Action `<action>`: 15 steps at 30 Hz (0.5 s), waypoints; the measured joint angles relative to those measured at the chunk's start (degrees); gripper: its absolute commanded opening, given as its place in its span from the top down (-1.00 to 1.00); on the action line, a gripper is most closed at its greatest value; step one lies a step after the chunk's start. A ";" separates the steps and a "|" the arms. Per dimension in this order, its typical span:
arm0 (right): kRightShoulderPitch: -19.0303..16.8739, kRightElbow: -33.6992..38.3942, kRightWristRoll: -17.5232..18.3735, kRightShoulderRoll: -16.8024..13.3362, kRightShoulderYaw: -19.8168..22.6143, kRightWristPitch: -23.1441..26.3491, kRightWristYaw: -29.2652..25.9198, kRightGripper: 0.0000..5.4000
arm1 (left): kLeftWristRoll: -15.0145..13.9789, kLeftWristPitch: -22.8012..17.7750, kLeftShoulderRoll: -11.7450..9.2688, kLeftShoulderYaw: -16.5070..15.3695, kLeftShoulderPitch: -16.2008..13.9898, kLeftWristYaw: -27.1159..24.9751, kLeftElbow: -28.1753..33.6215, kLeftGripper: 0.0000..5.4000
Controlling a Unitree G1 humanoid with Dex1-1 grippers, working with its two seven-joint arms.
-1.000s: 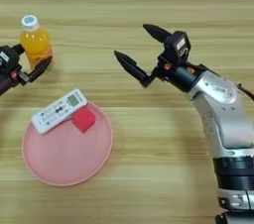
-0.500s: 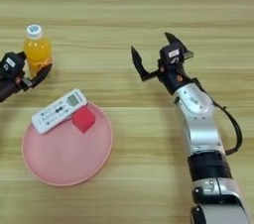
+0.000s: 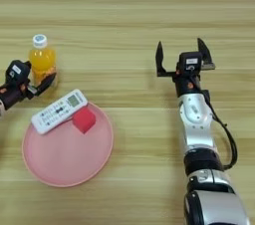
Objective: Move the objects on the table
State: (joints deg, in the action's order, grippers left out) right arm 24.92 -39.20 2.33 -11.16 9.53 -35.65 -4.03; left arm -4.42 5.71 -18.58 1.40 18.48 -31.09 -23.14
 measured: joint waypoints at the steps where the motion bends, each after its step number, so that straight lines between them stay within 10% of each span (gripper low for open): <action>1: 0.13 -0.08 0.15 0.01 0.03 -0.04 -0.06 -1.00 | 0.02 -0.34 0.11 0.04 -0.12 0.20 0.22 -0.26; 15: 0.70 -0.31 2.49 0.06 0.20 -0.04 -1.04 -1.00 | 0.58 -1.36 1.80 1.08 -1.72 1.94 0.68 -0.26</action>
State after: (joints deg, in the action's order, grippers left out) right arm 25.62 -39.51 4.82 -11.10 9.73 -35.69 -5.07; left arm -3.84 4.35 -16.78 2.48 16.75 -29.15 -22.46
